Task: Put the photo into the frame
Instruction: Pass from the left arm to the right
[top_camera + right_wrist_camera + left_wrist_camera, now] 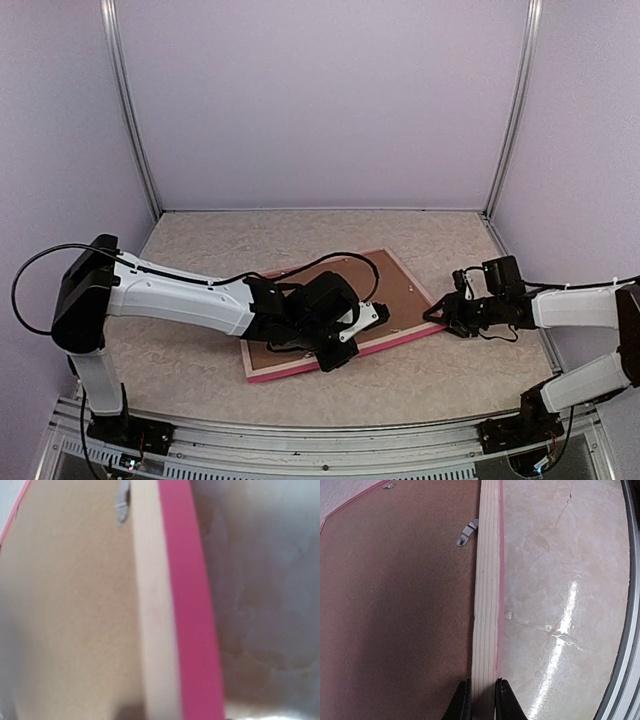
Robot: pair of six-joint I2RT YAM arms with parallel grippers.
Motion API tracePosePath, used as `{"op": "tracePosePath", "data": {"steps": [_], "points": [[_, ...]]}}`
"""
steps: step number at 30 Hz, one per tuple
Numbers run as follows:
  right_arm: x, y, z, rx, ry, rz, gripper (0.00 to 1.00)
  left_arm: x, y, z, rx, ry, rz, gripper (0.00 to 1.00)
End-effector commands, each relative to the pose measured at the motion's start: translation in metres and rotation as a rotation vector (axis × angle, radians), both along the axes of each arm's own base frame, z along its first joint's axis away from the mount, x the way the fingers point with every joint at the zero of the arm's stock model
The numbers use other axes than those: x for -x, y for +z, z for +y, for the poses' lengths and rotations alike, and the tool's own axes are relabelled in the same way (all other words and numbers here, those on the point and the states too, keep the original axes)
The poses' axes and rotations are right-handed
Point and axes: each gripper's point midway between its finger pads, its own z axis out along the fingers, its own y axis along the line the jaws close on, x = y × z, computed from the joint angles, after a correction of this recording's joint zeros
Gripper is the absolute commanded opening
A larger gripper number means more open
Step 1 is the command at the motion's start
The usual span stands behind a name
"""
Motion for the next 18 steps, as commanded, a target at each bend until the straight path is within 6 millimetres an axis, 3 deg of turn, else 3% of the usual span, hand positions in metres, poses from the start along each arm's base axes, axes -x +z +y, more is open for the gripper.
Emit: {"op": "tracePosePath", "data": {"steps": [1,5,10,15,18], "points": [[-0.004,0.007,0.004,-0.061,0.004,-0.001,0.40,-0.012,0.006,-0.008,0.052,0.063,-0.055,0.00],[-0.008,0.014,0.005,-0.062,0.005,-0.018,0.25,-0.009,-0.010,-0.005,0.016,0.071,-0.056,0.00],[-0.008,0.024,0.006,-0.071,0.015,-0.029,0.03,-0.010,-0.016,-0.003,-0.012,0.087,-0.096,0.14],[-0.008,0.035,0.007,-0.076,0.019,-0.042,0.00,-0.016,-0.009,-0.004,-0.019,0.132,-0.188,0.51],[-0.010,0.046,0.007,-0.076,0.021,-0.058,0.00,-0.018,-0.001,-0.006,-0.025,0.163,-0.270,0.67]]}}
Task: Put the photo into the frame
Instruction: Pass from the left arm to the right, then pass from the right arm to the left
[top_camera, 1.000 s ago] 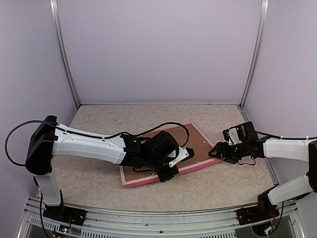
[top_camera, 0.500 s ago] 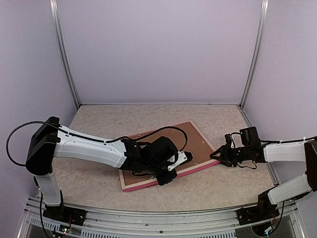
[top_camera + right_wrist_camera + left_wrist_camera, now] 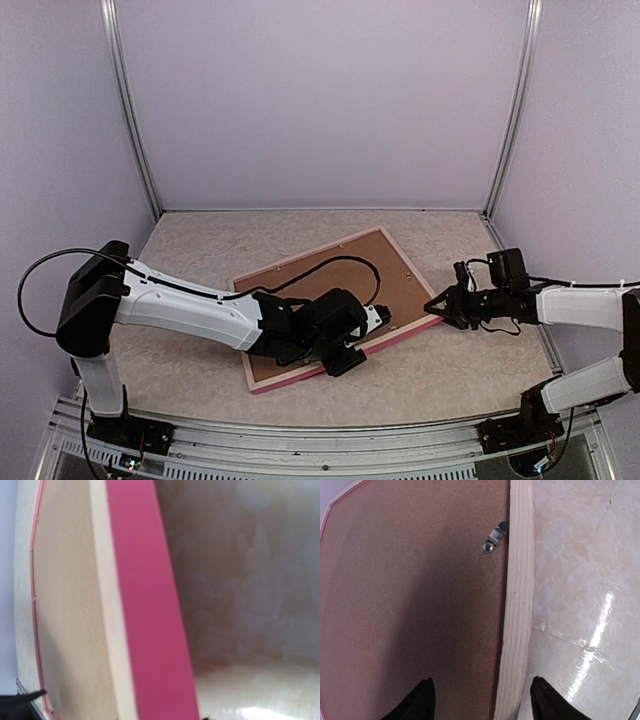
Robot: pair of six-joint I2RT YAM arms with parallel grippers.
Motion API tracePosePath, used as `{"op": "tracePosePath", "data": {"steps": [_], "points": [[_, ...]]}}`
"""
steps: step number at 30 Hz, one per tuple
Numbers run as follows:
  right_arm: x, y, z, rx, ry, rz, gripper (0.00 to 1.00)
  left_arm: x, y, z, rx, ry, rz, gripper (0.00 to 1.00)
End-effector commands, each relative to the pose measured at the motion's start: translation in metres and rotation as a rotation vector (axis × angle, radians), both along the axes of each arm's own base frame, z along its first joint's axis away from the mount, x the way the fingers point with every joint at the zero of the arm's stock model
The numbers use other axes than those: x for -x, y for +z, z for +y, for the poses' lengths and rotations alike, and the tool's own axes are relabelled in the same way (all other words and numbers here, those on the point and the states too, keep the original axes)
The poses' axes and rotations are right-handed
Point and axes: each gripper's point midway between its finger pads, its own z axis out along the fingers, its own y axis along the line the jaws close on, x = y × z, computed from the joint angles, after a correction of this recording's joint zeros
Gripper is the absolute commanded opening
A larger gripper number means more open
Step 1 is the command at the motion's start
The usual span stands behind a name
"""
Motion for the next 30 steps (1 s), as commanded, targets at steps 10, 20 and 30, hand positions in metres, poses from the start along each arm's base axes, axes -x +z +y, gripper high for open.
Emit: {"op": "tracePosePath", "data": {"steps": [10,20,30], "points": [[-0.006,0.055,0.005,-0.028,0.028,-0.069,0.00,-0.020,0.019,-0.017,-0.093,0.161,-0.388,0.90],[-0.001,0.074,0.005,-0.032,0.032,-0.080,0.00,-0.041,0.028,-0.002,-0.162,0.286,-0.574,0.78],[-0.004,0.070,0.006,-0.023,0.040,-0.074,0.16,-0.040,0.044,0.003,-0.161,0.293,-0.596,0.31]]}}
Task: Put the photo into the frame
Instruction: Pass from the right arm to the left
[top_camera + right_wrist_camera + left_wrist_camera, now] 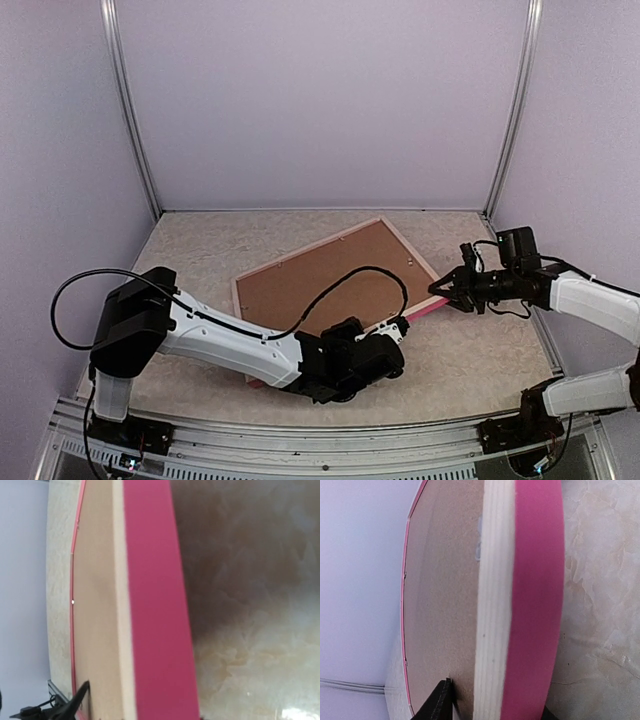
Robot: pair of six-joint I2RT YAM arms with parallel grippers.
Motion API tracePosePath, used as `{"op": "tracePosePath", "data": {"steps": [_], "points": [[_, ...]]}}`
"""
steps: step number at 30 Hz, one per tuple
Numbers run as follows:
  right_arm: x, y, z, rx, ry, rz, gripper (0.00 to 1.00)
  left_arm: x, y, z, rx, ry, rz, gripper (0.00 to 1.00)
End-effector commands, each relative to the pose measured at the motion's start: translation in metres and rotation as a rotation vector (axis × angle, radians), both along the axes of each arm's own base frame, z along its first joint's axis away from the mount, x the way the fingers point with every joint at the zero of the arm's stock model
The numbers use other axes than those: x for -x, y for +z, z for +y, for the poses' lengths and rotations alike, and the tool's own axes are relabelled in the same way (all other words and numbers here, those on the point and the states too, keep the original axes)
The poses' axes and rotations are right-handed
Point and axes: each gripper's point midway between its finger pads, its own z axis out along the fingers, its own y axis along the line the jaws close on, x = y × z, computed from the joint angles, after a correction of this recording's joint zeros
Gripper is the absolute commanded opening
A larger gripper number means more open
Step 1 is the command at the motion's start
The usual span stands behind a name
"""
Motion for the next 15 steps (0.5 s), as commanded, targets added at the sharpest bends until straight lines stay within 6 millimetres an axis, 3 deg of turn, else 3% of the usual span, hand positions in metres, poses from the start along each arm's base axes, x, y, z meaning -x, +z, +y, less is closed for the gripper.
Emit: {"op": "tracePosePath", "data": {"steps": [1,8,12,15], "points": [[-0.004,0.010,0.002,0.036,0.053,-0.073,0.23,-0.013,0.030,0.009,0.088,0.066,-0.042,0.27],[-0.016,0.021,-0.009,0.142,0.033,-0.116,0.69,-0.014,0.068,0.017,0.106,0.079,-0.090,0.04],[-0.024,0.034,-0.018,0.214,0.013,-0.154,0.76,-0.017,0.099,0.023,0.112,0.090,-0.133,0.00],[-0.031,0.057,-0.027,0.248,-0.010,-0.208,0.78,-0.018,0.124,0.025,0.119,0.091,-0.160,0.00]]}}
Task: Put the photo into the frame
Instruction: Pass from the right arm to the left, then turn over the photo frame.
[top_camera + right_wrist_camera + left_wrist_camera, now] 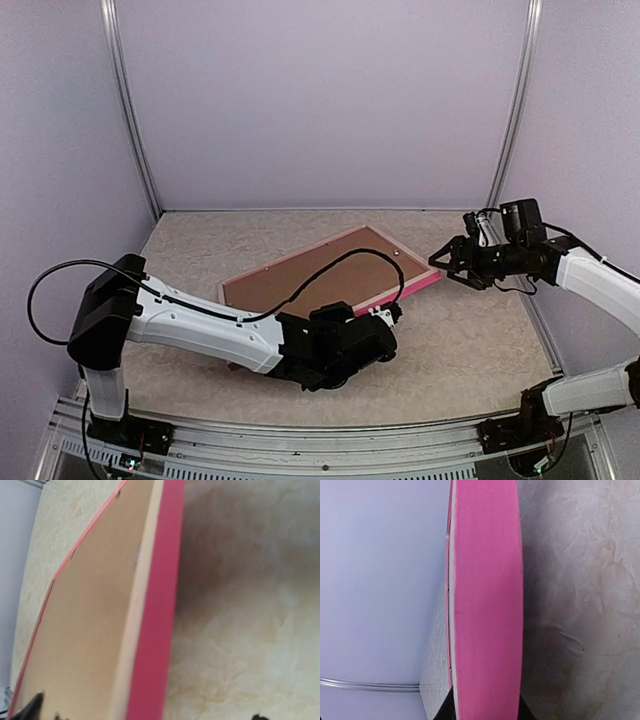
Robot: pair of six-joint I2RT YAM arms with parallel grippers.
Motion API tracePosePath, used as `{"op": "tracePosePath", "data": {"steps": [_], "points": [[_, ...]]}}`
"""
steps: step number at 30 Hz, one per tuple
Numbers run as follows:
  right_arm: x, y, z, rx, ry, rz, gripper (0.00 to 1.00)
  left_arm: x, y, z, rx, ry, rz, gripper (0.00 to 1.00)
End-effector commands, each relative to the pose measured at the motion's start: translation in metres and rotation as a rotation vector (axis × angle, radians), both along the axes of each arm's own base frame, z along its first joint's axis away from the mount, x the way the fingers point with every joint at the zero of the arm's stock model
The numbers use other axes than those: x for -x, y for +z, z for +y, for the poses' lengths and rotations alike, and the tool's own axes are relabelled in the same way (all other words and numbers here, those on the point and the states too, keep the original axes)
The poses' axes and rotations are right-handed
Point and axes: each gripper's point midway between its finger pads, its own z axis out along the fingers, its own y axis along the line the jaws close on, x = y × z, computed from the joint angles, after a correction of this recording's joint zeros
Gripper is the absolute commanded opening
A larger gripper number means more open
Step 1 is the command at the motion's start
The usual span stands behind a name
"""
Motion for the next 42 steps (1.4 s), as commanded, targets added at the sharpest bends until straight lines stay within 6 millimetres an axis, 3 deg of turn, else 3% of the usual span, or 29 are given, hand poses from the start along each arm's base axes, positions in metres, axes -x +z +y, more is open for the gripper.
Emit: {"op": "tracePosePath", "data": {"steps": [1,5,10,20,22,26,29,35,41,42], "points": [[-0.007,0.023,-0.020,0.103,-0.038,-0.065,0.78,-0.010,0.089,0.000,0.260,0.067,-0.090,0.00],[-0.015,0.049,-0.035,0.144,-0.074,-0.119,0.79,-0.009,0.130,0.001,0.296,0.052,-0.105,0.00],[-0.024,0.067,-0.052,0.164,-0.112,-0.159,0.79,-0.007,0.185,0.000,0.367,0.022,-0.097,0.00],[-0.036,0.058,-0.071,0.172,-0.134,-0.158,0.79,0.001,0.304,-0.010,0.701,-0.098,0.047,0.00],[-0.037,0.055,-0.070,0.169,-0.129,-0.155,0.78,-0.001,0.319,-0.010,0.777,-0.120,0.099,0.00],[-0.037,0.050,-0.070,0.167,-0.118,-0.150,0.78,-0.013,0.321,-0.012,0.933,-0.175,0.299,0.00],[-0.036,0.048,-0.069,0.164,-0.108,-0.149,0.78,-0.032,0.316,-0.003,1.073,-0.201,0.467,0.00],[-0.032,0.042,-0.068,0.163,-0.101,-0.140,0.78,-0.064,0.324,0.042,1.353,-0.245,0.653,0.00],[-0.030,0.033,-0.065,0.140,-0.093,-0.125,0.77,-0.094,0.298,0.079,1.551,-0.240,0.819,0.00],[-0.029,0.031,-0.064,0.135,-0.089,-0.121,0.77,-0.101,0.285,0.087,1.591,-0.210,0.864,0.00]]}}
